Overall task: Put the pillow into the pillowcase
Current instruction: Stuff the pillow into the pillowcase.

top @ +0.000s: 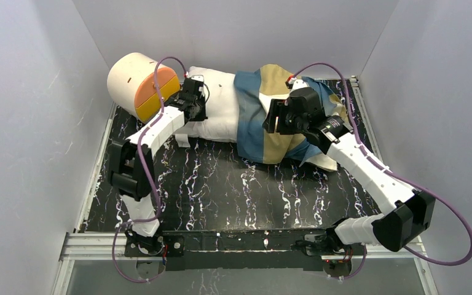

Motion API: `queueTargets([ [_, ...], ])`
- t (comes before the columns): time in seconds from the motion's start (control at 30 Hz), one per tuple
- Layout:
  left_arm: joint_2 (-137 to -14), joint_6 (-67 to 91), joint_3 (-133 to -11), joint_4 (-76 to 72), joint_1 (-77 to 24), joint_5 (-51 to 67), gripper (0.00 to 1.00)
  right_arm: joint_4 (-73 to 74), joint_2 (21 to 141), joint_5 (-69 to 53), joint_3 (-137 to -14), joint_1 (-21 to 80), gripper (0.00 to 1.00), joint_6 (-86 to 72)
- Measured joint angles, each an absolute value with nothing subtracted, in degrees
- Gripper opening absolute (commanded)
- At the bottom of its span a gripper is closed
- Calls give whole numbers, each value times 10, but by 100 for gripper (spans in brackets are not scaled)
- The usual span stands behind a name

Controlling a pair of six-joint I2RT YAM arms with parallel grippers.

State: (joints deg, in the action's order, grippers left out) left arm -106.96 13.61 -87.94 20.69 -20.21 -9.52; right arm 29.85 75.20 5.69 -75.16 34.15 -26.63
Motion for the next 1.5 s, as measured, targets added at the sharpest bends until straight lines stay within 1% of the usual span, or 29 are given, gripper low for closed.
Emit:
queueTargets([
  [0.1,-1010,168,-830,208,-221,-105,0,298,762,56,-746,343,68,-262],
  [0.3,-903,232,-781,221,-282,-112,0,296,785,58,-743,363,67,-255],
  [0.47,-851,272,-747,228,-310,-104,0,301,814,90,-743,375,60,-253],
  [0.57,-847,284,-743,232,-313,-100,0,300,819,97,-740,375,54,-253],
  [0.63,-847,289,-742,231,-313,-98,0,298,819,99,-737,376,48,-253],
  [0.77,-844,299,-728,223,-313,-92,0,298,836,115,-738,382,29,-250],
  [0.83,-838,304,-719,220,-313,-87,0,301,856,124,-744,385,14,-248],
  [0.87,-834,307,-714,218,-313,-84,0,302,867,129,-749,387,3,-246],
  [0.9,-828,310,-709,214,-313,-82,0,303,875,132,-755,388,1,-242],
  [1.0,-817,316,-704,208,-313,-77,0,311,898,141,-776,396,1,-238],
  [1.23,-797,331,-690,192,-317,-70,0,325,904,131,-849,435,1,-238],
  [1.27,-795,332,-687,193,-318,-70,0,326,904,137,-858,442,6,-240],
  [1.33,-790,333,-681,193,-319,-70,0,326,902,156,-866,457,25,-246],
  [1.37,-790,333,-680,193,-319,-70,0,329,900,170,-865,460,32,-251],
  [1.43,-788,333,-679,192,-319,-69,0,330,892,206,-852,461,40,-258],
  [1.5,-787,334,-679,193,-320,-68,0,334,877,244,-829,458,46,-260],
])
